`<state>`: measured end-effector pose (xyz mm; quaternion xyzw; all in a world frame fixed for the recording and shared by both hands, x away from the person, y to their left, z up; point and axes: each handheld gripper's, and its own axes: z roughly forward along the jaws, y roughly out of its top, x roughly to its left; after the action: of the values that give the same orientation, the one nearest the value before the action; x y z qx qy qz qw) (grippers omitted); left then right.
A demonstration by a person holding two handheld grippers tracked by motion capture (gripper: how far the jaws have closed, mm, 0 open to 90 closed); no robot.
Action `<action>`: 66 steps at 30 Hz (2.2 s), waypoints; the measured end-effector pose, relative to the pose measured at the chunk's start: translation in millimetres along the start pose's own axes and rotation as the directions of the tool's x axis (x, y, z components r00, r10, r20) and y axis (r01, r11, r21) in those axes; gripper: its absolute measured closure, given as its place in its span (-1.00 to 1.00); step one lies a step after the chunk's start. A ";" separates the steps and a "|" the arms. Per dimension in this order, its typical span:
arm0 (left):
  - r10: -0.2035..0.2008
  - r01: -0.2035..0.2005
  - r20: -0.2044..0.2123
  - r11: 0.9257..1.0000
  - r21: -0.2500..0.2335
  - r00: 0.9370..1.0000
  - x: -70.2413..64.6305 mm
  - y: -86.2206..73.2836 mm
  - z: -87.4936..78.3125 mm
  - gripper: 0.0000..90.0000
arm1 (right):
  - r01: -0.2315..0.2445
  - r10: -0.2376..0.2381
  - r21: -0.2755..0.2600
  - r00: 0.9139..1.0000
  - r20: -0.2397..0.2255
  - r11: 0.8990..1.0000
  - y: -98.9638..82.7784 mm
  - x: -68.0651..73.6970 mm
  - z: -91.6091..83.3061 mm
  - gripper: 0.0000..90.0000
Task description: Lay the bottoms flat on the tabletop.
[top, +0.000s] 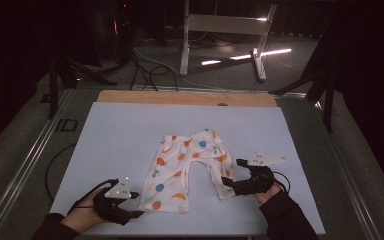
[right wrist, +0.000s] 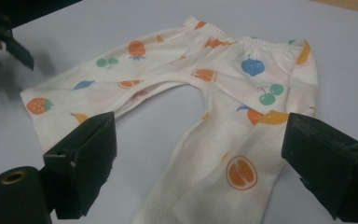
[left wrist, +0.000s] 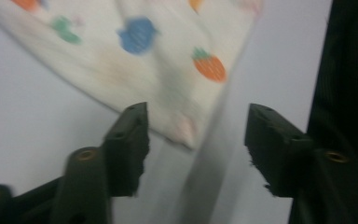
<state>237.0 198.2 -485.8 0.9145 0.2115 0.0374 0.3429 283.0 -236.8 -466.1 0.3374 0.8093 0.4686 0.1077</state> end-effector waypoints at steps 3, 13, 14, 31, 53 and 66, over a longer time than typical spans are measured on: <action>-0.025 0.025 -0.015 0.999 -0.039 1.000 4.8 0.6 -5.6 -0.59 | 0.004 -0.004 -0.001 1.000 0.002 1.000 0.1 0.4 -0.2 -0.77; -0.205 0.177 -0.118 0.961 -0.214 0.972 24.5 -3.8 -26.3 -0.99 | 0.007 -0.007 -0.001 1.000 0.005 1.000 -0.2 0.5 -0.9 -0.77; -0.224 0.188 -0.135 0.953 -0.238 0.965 26.2 -5.1 -28.9 -0.99 | 0.008 -0.008 -0.003 1.000 0.005 1.000 -0.1 0.4 -1.2 -0.77; -0.419 0.232 -0.420 0.874 -0.426 0.805 21.5 -15.6 -37.7 -1.00 | 0.052 -0.052 -0.042 0.999 0.008 0.998 -6.3 11.7 -12.6 -0.77; -0.373 0.213 -0.445 0.905 -0.368 0.814 16.7 -19.6 -15.6 -1.00 | 0.184 -0.170 0.169 0.981 -0.095 0.968 -47.0 34.7 18.3 0.60; -0.375 0.216 -0.435 0.903 -0.371 0.819 17.4 -19.9 -16.1 -1.00 | 0.156 -0.138 0.146 0.983 -0.122 0.977 -32.7 34.8 10.1 1.00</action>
<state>242.1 228.7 -487.7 0.7648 0.4250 0.2489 0.4152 247.4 -218.3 -493.8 0.2572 0.8709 0.4130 0.0702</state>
